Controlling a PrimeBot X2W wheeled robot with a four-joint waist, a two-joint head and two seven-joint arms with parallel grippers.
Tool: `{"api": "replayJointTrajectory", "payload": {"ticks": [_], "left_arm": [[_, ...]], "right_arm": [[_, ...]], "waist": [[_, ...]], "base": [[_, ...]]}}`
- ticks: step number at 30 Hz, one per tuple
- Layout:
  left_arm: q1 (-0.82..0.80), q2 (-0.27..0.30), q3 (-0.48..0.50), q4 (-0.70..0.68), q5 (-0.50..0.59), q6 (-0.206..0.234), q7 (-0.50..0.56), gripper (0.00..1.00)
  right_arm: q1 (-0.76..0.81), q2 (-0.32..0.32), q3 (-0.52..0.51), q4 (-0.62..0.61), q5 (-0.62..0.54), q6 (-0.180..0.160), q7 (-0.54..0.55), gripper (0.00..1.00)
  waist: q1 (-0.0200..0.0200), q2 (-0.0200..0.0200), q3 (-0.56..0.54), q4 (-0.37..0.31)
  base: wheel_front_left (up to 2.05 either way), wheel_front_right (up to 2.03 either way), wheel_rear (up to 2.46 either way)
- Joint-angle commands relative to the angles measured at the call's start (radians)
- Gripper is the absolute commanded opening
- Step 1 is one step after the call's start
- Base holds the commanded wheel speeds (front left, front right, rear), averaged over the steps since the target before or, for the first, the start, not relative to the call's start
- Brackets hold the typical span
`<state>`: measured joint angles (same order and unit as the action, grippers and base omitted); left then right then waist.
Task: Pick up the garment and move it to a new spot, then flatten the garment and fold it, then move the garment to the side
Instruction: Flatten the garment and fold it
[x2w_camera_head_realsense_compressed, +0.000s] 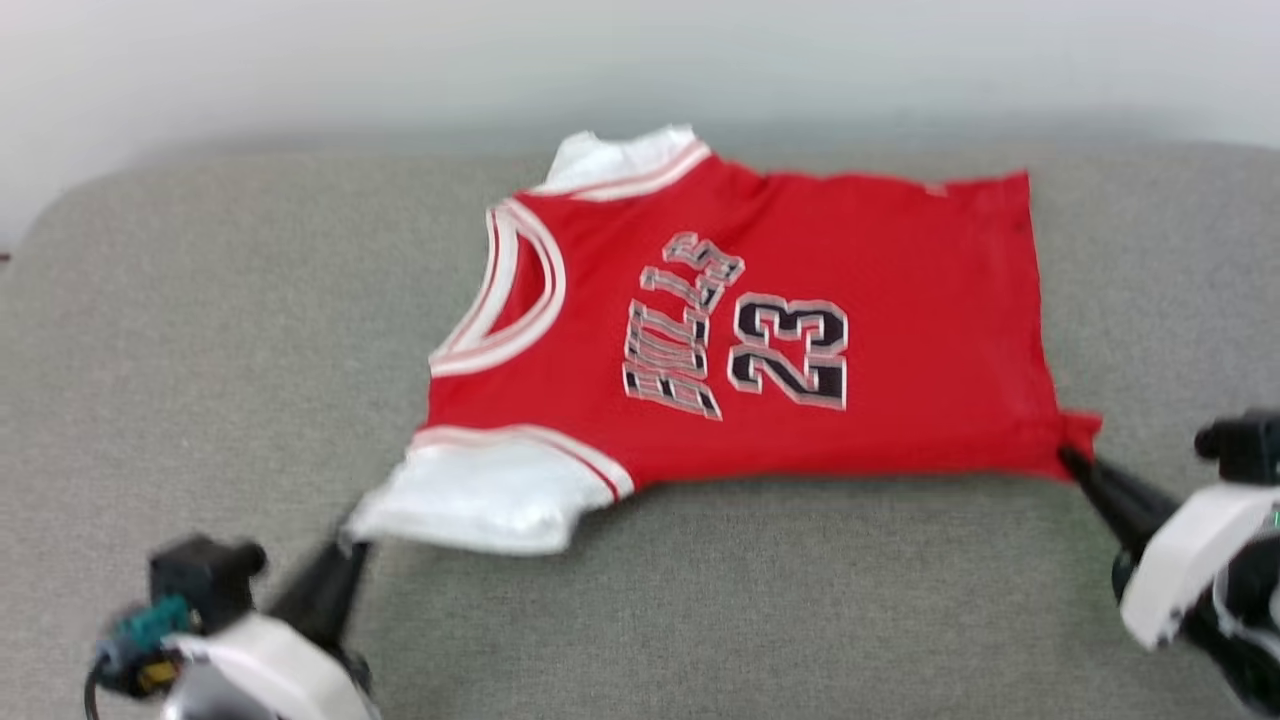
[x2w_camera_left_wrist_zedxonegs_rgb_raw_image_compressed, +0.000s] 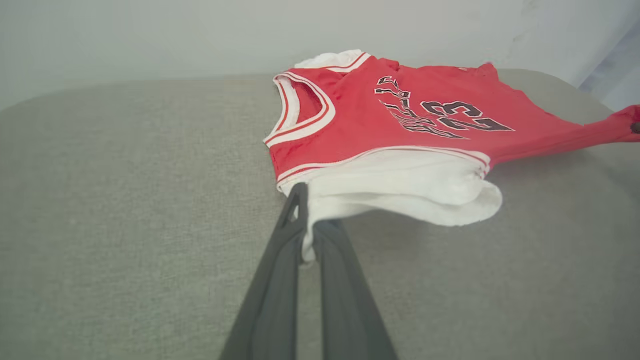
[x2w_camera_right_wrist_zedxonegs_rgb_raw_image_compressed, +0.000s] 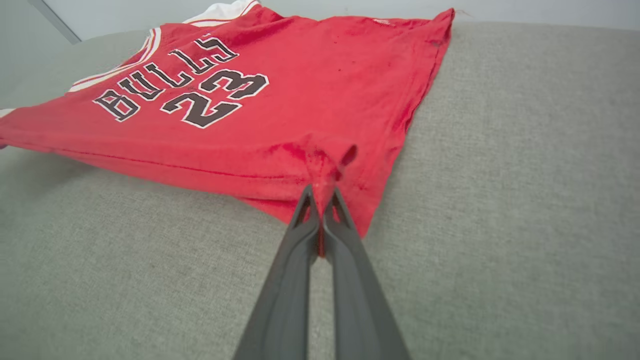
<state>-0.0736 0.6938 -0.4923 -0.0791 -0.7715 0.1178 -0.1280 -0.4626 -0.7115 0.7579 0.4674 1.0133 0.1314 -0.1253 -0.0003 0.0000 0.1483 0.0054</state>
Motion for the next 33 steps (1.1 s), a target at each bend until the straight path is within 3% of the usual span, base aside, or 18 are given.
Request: {"api": "replayJointTrajectory", "payload": {"ticks": [1,7,20,26,33], "left_arm": [[0.008,-0.004,-0.003,-0.006,-0.010,-0.004,0.001,0.00],[0.194,0.023,-0.038,-0.047,-0.152,-0.053,0.072,0.00],[0.354,0.038,-0.057,-0.084,-0.278,-0.036,0.133,0.00],[0.291,0.032,-0.064,-0.069,-0.211,-0.048,0.101,0.00],[0.150,0.038,-0.071,-0.036,-0.137,-0.103,0.105,0.00]], "right_arm": [[0.017,-0.006,0.002,-0.001,0.007,-0.002,0.004,0.00],[0.194,-0.067,-0.016,-0.091,0.066,-0.002,0.041,0.00],[0.422,-0.106,-0.093,-0.145,0.095,-0.002,0.103,0.00],[0.441,-0.080,-0.142,-0.167,0.062,-0.002,0.112,0.00],[0.407,-0.050,-0.198,-0.193,0.030,-0.001,0.135,0.00]], "waist": [[0.0003,0.0000,-0.024,-0.001],[0.0003,0.0000,-0.103,0.006],[0.0003,0.0000,-0.158,0.021],[0.0003,0.0000,-0.157,0.017],[0.0003,0.0000,-0.142,-0.005]], "base": [[0.00,0.00,0.00],[0.00,0.00,0.00],[0.00,0.00,0.00],[0.00,0.00,0.00],[0.00,0.00,0.00]]}}
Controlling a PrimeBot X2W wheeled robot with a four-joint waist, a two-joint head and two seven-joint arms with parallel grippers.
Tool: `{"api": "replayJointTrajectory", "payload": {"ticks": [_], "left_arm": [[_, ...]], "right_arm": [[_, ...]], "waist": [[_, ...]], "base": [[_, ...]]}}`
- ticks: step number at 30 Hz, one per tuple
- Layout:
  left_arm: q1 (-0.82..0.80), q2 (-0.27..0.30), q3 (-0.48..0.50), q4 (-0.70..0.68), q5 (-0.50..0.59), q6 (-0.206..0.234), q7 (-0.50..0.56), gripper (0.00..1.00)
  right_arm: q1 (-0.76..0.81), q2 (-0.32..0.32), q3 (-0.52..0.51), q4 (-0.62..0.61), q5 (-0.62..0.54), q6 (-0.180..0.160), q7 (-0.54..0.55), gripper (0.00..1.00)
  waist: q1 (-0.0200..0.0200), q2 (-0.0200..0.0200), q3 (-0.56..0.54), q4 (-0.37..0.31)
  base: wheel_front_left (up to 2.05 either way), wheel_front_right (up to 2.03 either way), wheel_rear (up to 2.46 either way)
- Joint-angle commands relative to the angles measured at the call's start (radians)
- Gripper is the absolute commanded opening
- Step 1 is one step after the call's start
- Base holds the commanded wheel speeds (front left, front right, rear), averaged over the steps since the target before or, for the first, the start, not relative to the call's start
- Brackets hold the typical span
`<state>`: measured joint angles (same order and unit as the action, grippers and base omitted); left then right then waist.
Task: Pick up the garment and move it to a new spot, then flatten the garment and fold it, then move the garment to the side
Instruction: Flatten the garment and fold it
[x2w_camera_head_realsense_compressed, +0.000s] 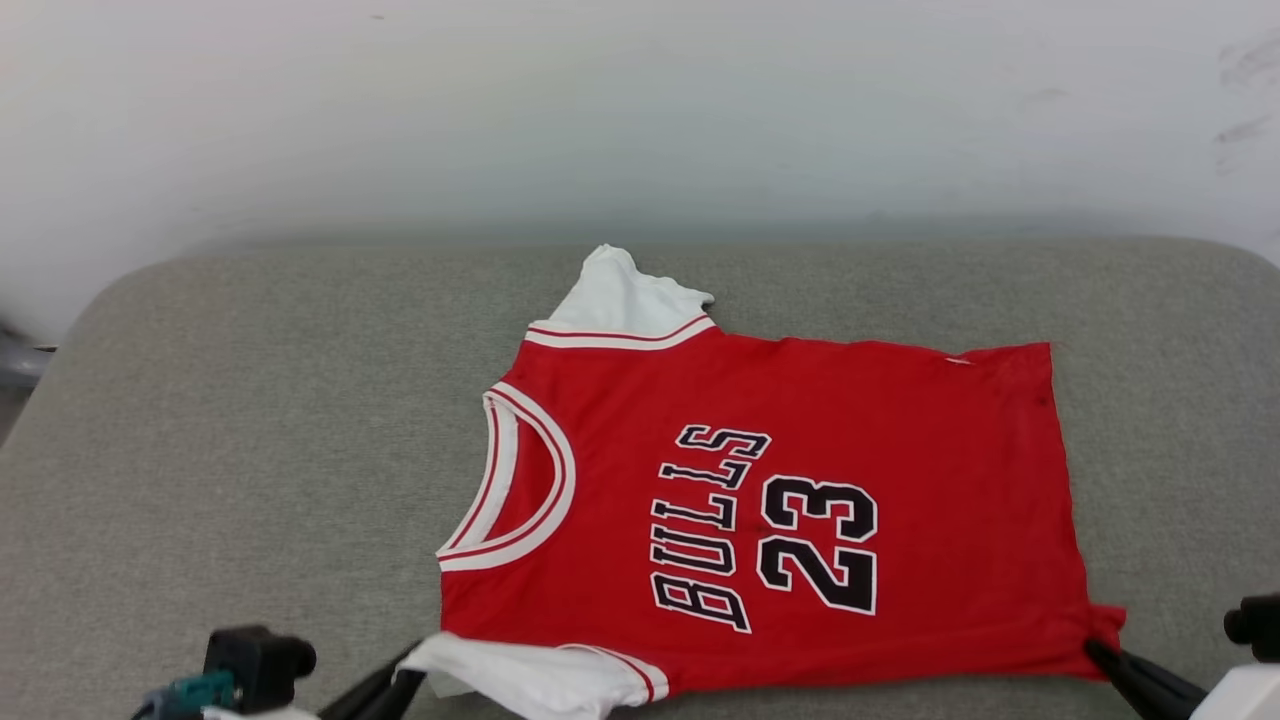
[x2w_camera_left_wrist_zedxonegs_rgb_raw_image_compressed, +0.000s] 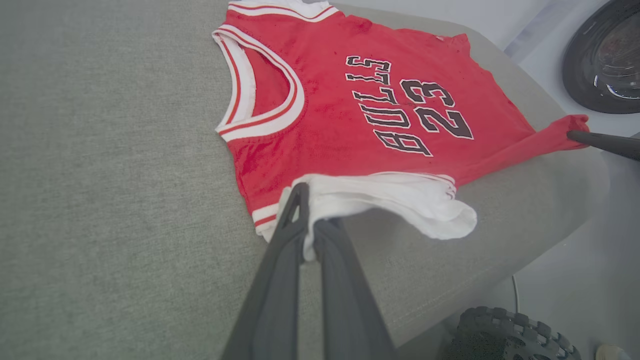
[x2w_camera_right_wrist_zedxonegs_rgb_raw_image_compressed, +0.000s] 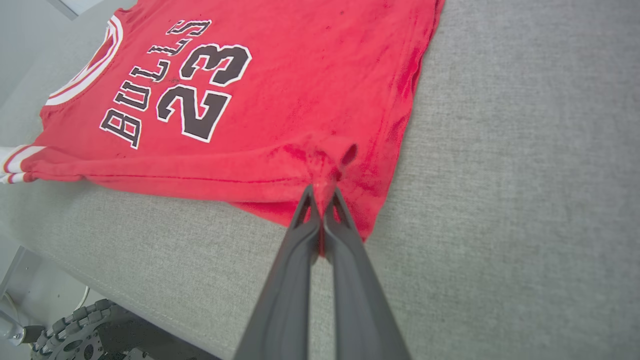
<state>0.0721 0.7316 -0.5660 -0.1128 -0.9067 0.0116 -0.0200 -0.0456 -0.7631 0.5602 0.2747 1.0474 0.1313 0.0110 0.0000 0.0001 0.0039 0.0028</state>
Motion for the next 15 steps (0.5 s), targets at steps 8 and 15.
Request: {"api": "replayJointTrajectory", "payload": {"ticks": [8,15], "left_arm": [[-0.213,-0.022,0.001,0.099,0.044,-0.069,0.032,0.00],[-0.381,-0.031,-0.011,0.222,0.071,-0.111,0.063,0.00]], "right_arm": [[-0.069,0.026,-0.039,-0.024,-0.023,-0.001,0.016,0.00],[-0.124,0.041,-0.042,-0.020,-0.042,-0.001,0.019,0.00]], "waist": [[0.0000,-0.0001,0.058,-0.045],[0.0000,-0.0001,0.121,-0.081]], "base": [[0.00,0.00,0.00],[0.00,0.00,0.00]]}}
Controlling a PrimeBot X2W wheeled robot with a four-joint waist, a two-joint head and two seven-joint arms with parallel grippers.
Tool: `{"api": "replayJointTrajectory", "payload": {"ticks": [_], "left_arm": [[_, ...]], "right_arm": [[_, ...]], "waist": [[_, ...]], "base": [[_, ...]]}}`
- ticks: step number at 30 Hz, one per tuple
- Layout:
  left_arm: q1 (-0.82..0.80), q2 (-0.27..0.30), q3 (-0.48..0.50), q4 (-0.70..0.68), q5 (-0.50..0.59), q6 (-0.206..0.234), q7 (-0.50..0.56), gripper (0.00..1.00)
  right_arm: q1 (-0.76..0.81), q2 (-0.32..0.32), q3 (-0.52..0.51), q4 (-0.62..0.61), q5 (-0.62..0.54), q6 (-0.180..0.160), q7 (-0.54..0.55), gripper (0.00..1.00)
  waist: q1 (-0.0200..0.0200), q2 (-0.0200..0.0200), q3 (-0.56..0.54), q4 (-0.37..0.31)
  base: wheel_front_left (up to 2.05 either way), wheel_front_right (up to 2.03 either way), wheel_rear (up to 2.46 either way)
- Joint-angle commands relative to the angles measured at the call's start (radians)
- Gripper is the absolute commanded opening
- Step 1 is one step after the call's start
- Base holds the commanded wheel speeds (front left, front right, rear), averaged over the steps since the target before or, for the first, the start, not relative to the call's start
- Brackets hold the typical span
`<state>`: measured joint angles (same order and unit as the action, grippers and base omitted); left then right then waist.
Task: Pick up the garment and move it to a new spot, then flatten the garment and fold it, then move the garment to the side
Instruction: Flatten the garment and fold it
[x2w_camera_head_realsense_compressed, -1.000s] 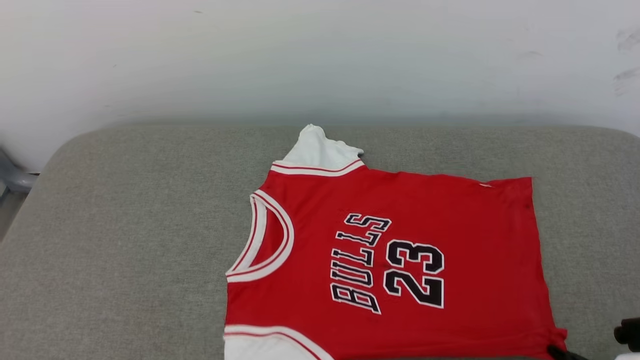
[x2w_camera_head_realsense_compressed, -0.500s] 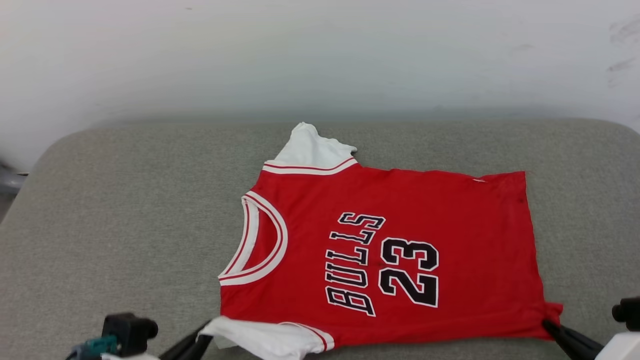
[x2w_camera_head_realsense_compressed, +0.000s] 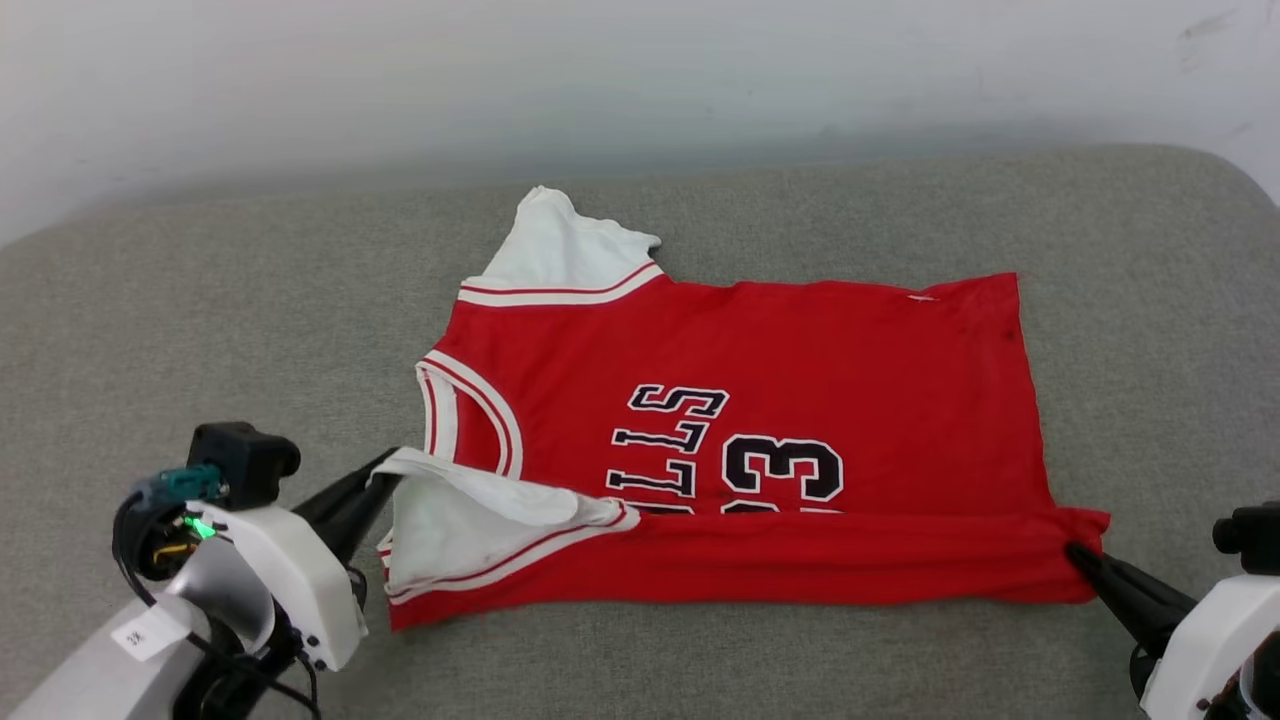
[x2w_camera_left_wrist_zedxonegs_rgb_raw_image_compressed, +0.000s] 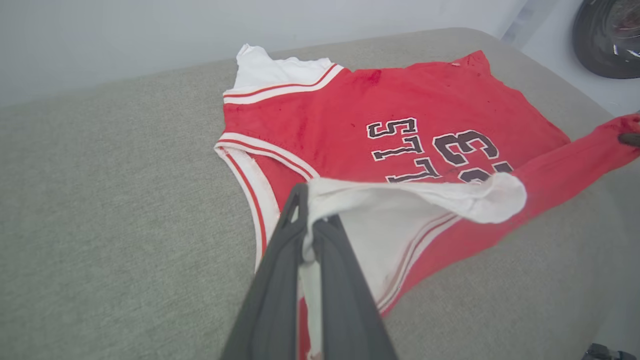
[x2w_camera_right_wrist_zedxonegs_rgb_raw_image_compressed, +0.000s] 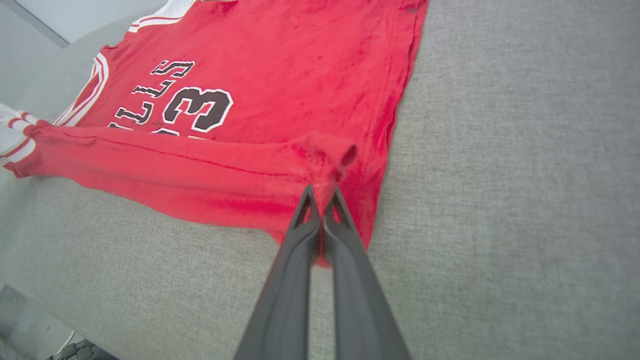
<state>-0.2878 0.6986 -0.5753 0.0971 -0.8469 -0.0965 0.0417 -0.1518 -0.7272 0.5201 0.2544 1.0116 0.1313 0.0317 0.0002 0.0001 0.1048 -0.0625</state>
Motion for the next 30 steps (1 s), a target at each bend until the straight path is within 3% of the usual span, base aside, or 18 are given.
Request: {"api": "replayJointTrajectory", "payload": {"ticks": [1,13,24,25,26,27,30], "left_arm": [[-0.042,0.001,-0.005,0.029,0.014,-0.008,0.005,0.00],[-0.221,-0.041,-0.061,0.265,-0.012,-0.031,0.034,0.00],[-0.293,-0.089,-0.201,0.418,-0.065,-0.033,-0.014,0.00],[-0.300,-0.089,-0.209,0.431,-0.066,-0.033,-0.027,0.00],[-0.306,-0.091,-0.215,0.448,-0.070,-0.033,-0.037,0.20],[-0.314,-0.093,-0.222,0.457,-0.068,-0.033,-0.050,1.00],[-0.332,-0.098,-0.239,0.485,-0.073,-0.033,-0.084,1.00]], "right_arm": [[-0.027,0.007,0.000,0.000,-0.010,-0.001,-0.003,0.00],[-0.149,0.051,0.037,0.060,-0.029,-0.001,-0.007,0.00],[-0.211,0.088,0.103,0.153,-0.034,-0.001,-0.008,0.00],[-0.215,0.089,0.106,0.158,-0.033,-0.001,-0.012,0.23],[-0.217,0.090,0.109,0.162,-0.034,-0.001,-0.016,0.61],[-0.219,0.090,0.108,0.168,-0.038,-0.001,-0.025,1.00],[-0.215,0.089,0.104,0.179,-0.044,-0.001,-0.049,1.00]], "waist": [[-0.0002,-0.0001,0.030,-0.020],[-0.0002,-0.0001,0.134,-0.035],[-0.0002,-0.0001,0.149,-0.031],[-0.0002,-0.0001,0.146,-0.031],[-0.0002,-0.0001,0.141,-0.030],[-0.0002,-0.0001,0.135,-0.029],[-0.0002,-0.0001,0.112,-0.023]], "base": [[0.00,0.00,0.00],[0.00,0.00,0.00],[0.00,0.00,0.00],[0.00,0.00,0.00],[0.00,0.00,0.00],[0.00,0.00,0.00],[0.00,0.00,0.00]]}}
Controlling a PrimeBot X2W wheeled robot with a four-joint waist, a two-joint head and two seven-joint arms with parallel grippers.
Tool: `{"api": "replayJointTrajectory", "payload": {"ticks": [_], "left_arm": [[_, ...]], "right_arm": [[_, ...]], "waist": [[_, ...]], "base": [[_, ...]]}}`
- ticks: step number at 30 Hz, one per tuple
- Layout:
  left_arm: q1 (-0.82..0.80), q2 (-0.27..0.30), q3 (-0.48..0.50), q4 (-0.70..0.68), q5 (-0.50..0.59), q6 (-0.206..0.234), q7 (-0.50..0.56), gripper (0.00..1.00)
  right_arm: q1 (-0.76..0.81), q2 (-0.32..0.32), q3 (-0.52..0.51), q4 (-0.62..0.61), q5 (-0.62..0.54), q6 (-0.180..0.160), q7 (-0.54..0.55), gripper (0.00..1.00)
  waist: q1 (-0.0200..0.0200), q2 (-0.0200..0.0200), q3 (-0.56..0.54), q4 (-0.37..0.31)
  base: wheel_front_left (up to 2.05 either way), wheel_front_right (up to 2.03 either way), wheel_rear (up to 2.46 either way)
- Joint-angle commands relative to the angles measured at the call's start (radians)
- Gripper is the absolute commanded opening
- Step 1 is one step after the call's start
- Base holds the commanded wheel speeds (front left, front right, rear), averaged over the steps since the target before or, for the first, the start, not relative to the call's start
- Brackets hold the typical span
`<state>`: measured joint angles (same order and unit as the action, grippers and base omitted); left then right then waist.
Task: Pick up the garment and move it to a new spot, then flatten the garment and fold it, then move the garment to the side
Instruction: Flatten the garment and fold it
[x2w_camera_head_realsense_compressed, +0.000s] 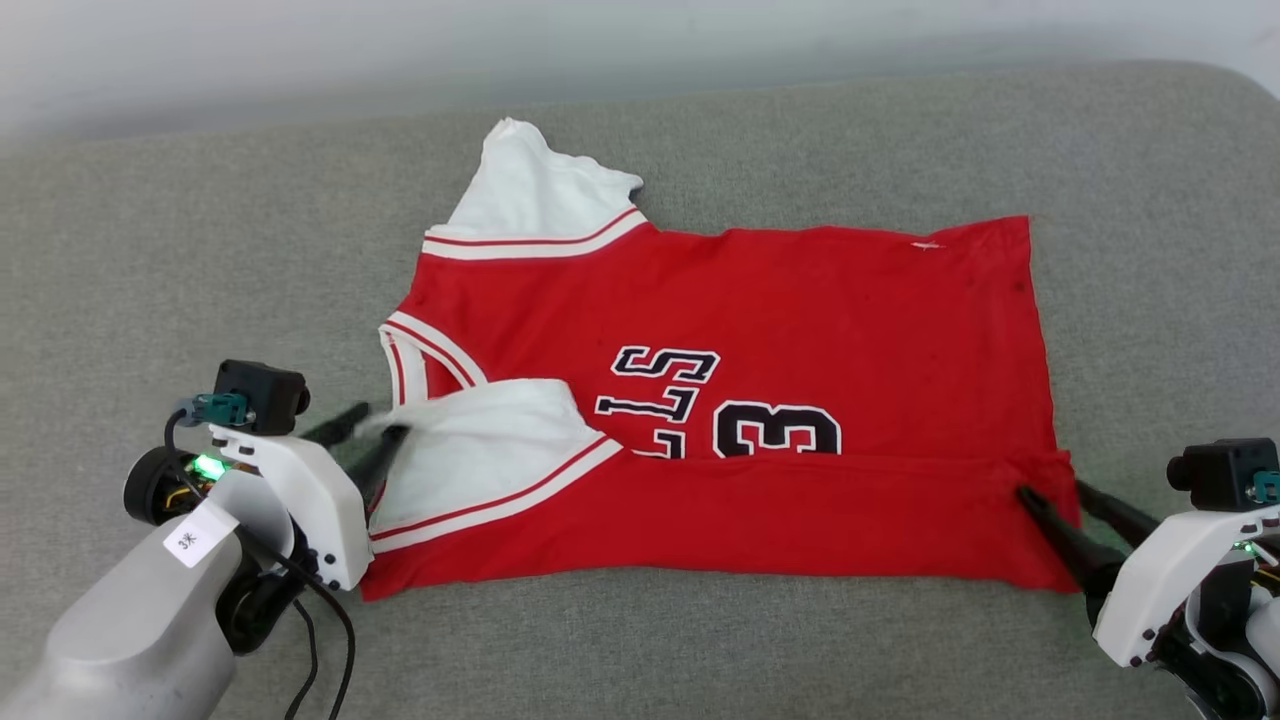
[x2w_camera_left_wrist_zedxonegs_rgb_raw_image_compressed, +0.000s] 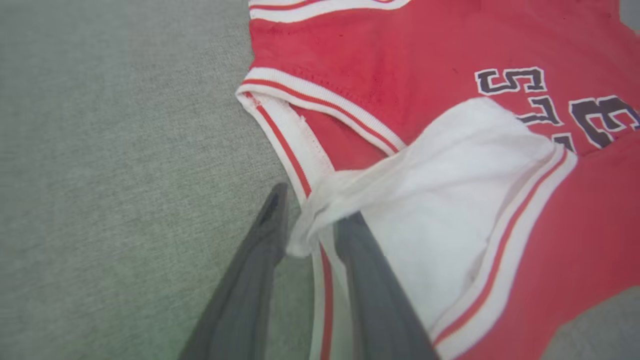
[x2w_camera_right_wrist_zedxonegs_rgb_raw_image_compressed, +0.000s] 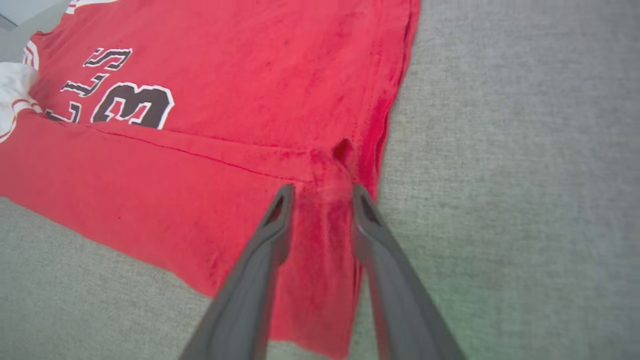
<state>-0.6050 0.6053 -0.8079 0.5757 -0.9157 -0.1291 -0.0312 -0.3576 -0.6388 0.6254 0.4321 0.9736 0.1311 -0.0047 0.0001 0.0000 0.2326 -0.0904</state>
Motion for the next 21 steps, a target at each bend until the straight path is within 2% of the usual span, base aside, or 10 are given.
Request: {"api": "replayJointTrajectory", "payload": {"ticks": [1,5,8,11,12,17,21], "left_arm": [[-0.021,-0.004,-0.013,0.008,-0.006,0.000,-0.022,1.00],[-0.044,0.011,-0.033,0.002,-0.025,0.000,-0.037,1.00],[-0.069,0.039,-0.047,-0.028,-0.078,0.000,0.024,1.00],[-0.095,0.061,-0.066,-0.055,-0.120,0.000,0.129,1.00],[-0.095,0.061,-0.066,-0.055,-0.120,0.000,0.129,1.00],[-0.147,0.087,-0.087,-0.089,-0.202,-0.001,0.342,1.00],[-0.187,0.085,-0.110,-0.117,-0.250,-0.001,0.494,1.00]], "right_arm": [[-0.006,-0.004,-0.005,0.003,-0.007,-0.001,-0.022,1.00],[0.017,-0.024,-0.021,0.002,-0.024,-0.001,-0.056,1.00],[0.043,-0.045,-0.053,-0.009,-0.053,-0.001,-0.076,1.00],[0.053,-0.050,-0.070,-0.020,-0.068,-0.001,-0.072,1.00],[0.053,-0.050,-0.070,-0.020,-0.068,-0.001,-0.072,1.00],[0.066,-0.037,-0.098,-0.036,-0.092,-0.001,-0.057,1.00],[0.072,-0.023,-0.117,-0.048,-0.113,-0.001,-0.039,1.00]], "waist": [[-0.0001,0.0000,-0.024,0.008],[-0.0001,0.0000,-0.060,0.021],[-0.0001,0.0000,-0.093,0.039],[-0.0001,0.0000,-0.104,0.049],[-0.0001,0.0000,-0.104,0.049],[-0.0001,0.0000,-0.114,0.062],[-0.0001,0.0000,-0.118,0.065]], "base": [[0.00,0.00,0.00],[0.00,0.00,0.00],[0.00,0.00,0.00],[0.00,0.00,0.00],[0.00,0.00,0.00],[0.00,0.00,0.00],[0.00,0.00,0.00]]}}
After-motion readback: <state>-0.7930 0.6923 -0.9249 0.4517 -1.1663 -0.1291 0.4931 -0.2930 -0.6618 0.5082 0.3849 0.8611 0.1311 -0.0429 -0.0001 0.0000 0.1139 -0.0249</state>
